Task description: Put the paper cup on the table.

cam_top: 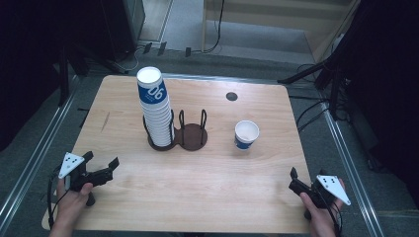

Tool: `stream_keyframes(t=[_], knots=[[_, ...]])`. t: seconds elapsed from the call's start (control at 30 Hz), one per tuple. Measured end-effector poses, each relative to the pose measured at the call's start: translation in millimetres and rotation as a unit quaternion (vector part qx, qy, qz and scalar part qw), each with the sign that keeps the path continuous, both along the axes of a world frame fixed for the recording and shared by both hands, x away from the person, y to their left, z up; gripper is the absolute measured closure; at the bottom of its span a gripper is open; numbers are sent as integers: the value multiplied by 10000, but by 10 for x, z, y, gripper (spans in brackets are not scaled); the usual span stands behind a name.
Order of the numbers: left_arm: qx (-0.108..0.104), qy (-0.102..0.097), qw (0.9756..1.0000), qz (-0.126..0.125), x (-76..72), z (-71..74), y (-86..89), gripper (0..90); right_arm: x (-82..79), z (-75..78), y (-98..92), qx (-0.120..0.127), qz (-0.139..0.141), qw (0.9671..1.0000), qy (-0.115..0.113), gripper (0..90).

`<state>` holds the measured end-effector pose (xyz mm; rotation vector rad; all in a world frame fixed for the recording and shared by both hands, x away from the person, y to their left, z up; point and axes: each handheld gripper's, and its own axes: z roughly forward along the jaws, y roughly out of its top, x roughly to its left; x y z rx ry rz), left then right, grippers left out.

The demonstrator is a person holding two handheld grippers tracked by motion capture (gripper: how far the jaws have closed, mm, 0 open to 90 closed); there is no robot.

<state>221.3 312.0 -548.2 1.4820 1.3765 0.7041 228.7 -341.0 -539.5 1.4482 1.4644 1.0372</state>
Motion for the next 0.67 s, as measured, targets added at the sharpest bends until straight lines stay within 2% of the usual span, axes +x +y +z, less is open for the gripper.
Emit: stream_keyframes(t=[0.37, 0.57, 0.67], knots=[[31, -14, 10000, 3, -3, -2, -5, 4, -146, -27, -98, -17, -16, 10000, 9, 31], [-14, -21, 10000, -6, 10, 1, -11, 4, -203, -25, -80, -62, 69, 10000, 13, 31], [39, -16, 10000, -8, 39, -8, -33, 4, -231, -35, -53, -139, 137, 9998, 14, 31]])
